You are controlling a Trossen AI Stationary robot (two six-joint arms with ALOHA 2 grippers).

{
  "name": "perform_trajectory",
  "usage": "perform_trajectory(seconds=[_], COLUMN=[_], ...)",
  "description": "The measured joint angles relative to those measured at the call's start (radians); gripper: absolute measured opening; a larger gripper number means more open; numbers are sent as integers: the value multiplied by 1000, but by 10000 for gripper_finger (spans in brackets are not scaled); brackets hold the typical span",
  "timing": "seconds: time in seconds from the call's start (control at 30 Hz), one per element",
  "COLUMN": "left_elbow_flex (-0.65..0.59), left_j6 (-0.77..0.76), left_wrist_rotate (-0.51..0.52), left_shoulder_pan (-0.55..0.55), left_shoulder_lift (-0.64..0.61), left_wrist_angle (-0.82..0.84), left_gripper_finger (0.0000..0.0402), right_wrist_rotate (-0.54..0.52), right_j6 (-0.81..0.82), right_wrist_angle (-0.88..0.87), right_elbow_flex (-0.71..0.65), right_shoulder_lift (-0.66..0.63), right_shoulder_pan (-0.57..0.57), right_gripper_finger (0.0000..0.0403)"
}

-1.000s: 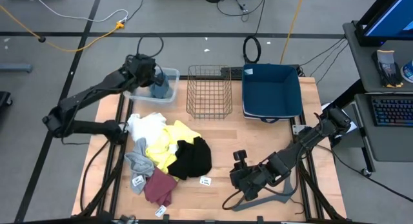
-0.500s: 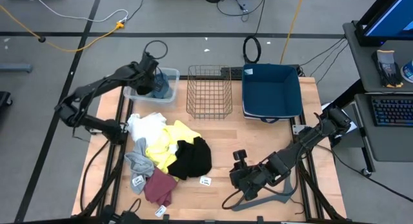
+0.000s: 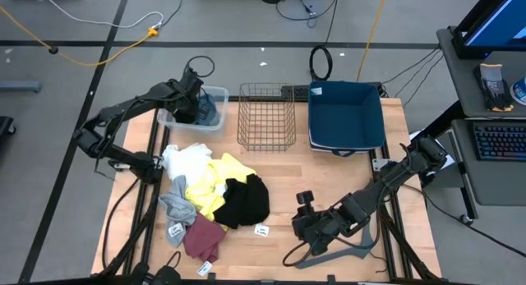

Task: Pick & Place Cloths
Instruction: Put the black sock into the transparent container, then put the gray boxer into the gold wire basket

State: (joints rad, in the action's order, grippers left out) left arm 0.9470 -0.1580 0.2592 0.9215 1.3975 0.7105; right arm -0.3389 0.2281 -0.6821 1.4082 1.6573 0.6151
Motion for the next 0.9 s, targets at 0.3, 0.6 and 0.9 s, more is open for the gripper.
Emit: perform_trajectory(seconds=[0.3,0.6,0.9], left_elbow_flex=[0,0,0], left_j6=[-63,-66,-119], left_wrist_rotate=[0,3,-33], left_shoulder_pan=[0,0,-9], left_shoulder_lift=[0,-52,-281], left_wrist_angle=[16,81,79], left_gripper_finger=[124,213,229], right_wrist_rotate=[0,0,0], right_j6=[0,0,0], right_wrist_angle=[14,19,20], right_elbow_flex=[0,0,0], right_shoulder_lift=[0,0,0], right_shoulder_pan=[0,0,0], right_gripper_finger=[130,130,130])
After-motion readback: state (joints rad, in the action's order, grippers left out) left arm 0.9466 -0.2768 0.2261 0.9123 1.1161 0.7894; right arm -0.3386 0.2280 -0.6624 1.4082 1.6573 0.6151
